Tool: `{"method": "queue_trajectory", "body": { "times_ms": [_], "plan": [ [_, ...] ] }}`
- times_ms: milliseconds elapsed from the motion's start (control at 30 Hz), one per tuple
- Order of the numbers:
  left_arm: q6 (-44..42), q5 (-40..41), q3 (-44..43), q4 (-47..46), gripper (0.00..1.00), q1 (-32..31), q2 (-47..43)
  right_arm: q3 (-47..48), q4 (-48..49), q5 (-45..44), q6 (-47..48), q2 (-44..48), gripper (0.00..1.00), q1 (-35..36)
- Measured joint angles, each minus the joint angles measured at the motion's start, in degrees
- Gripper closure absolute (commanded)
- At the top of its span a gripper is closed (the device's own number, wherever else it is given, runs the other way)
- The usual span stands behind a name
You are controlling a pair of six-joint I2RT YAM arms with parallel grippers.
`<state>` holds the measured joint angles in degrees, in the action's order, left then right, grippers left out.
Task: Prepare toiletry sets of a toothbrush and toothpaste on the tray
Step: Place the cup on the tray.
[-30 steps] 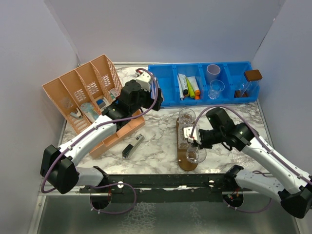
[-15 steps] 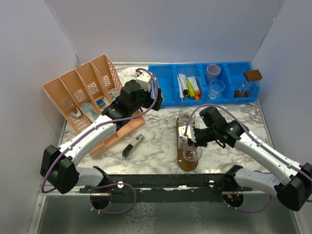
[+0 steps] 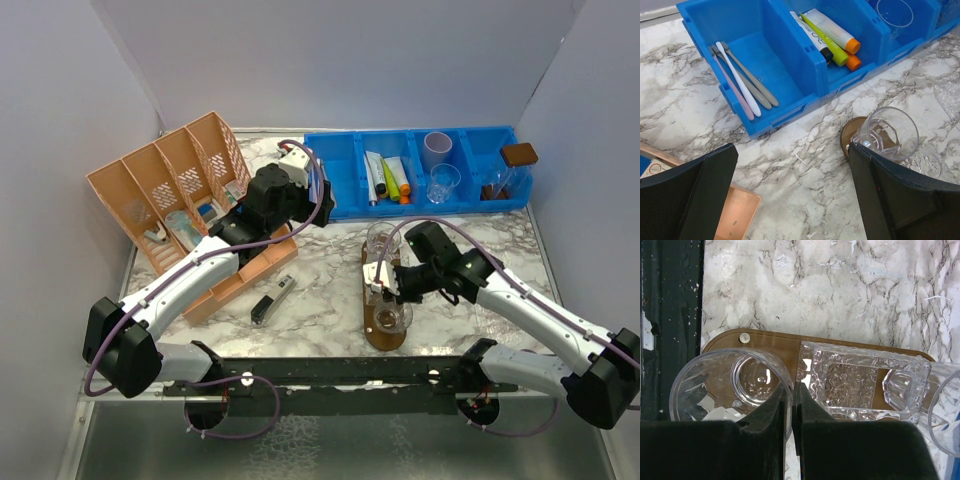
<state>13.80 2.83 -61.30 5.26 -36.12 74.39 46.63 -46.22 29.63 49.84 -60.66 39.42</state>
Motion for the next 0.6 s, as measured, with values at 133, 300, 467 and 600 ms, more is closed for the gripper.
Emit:
{"method": "queue_trajectory", "body": {
  "times_ms": [133,300,467,600],
  "plan": [
    [0.0,0.0,0.0,0.0,0.03,0.0,0.0,0.0,0.11,0.0,0.0,-0.61,0.99,0.02],
    [0.0,0.0,0.0,0.02,0.03,0.0,0.0,0.0,0.52,0.02,-0.02,-1.99,0.99,0.02],
    [0.0,0.0,0.0,0.0,0.03,0.0,0.0,0.0,0.96,0.09,-0.02,-2.4,0.95,0.07],
    [0.0,0.0,0.0,0.02,0.03,0.0,0.0,0.0,1.38,0.07,-0.04,-2.4,0.9,0.33]
  ]
}}
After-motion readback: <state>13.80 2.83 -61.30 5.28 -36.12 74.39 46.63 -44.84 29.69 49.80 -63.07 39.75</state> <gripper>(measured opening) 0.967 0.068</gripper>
